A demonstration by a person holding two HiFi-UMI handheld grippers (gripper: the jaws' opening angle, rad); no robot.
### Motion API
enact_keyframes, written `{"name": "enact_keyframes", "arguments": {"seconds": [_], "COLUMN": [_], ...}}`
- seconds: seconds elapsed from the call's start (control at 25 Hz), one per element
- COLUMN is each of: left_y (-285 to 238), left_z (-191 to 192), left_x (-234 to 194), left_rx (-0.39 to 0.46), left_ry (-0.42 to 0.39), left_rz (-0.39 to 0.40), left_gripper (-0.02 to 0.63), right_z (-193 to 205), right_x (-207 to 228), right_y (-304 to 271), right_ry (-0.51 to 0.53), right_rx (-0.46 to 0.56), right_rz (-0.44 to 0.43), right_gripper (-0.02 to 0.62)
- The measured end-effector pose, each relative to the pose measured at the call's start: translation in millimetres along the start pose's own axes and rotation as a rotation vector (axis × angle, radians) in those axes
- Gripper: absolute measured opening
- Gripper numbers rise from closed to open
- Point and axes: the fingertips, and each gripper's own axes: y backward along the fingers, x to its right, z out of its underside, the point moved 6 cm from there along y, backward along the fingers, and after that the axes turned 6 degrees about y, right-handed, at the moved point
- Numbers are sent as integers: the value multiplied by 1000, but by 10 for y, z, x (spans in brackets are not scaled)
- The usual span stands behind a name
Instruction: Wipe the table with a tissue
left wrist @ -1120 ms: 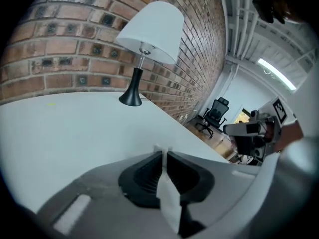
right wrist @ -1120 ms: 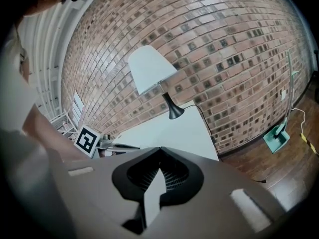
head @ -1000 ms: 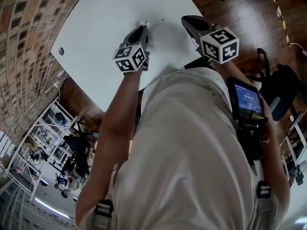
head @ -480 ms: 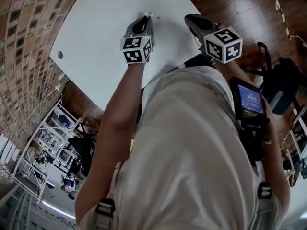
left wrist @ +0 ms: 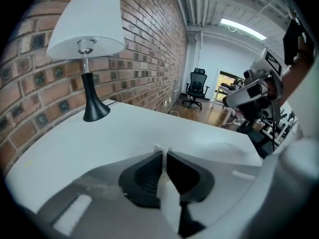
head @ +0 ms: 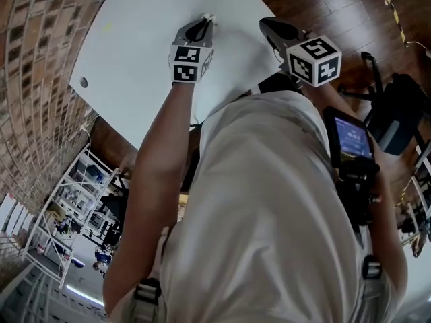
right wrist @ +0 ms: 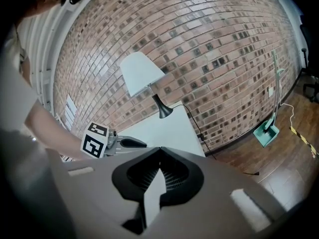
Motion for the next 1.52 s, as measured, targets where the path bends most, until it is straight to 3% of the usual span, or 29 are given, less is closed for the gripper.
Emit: {"name": "enact_keyframes", "arguments": {"seconds": [0.28, 0.44, 0.52, 0.64, 0.76, 0.84, 0.92, 1.24, 1.52], "left_y": [21, 75, 96, 118, 148, 174, 208, 581, 1249], "left_z": [128, 220, 267, 297, 282, 254, 235, 359, 904], "left_x": [193, 343, 397, 467, 737, 969, 1117, 1120, 931], "left_rx": [-24, -30, -40, -89, -127, -94, -60, 35, 182], "left_ry": [-112, -115, -68, 116, 256, 321, 374, 441, 552], "left_rz": [82, 95, 63, 58, 229, 366, 435, 407, 272], "left_gripper": [34, 34, 34, 34, 34, 34, 35, 37, 37], "right_z": [-17, -20, -8, -22, -97, -143, -162, -148, 54], "right_x": [-24, -37, -47, -41, -3, 45, 88, -58, -686], "right_y": [-59, -70, -77, -87, -65, -40, -11, 48, 15], "right_ry": [3, 9, 12, 10, 18, 24, 20, 19, 106], "right_rx": [4, 3, 2, 7, 22, 33, 45, 79, 28], "right_rz": [-10, -19, -25, -27, -25, -19, -6, 22, -43], "right_gripper": [8, 8, 8, 8, 8, 8, 8, 8, 8]}}
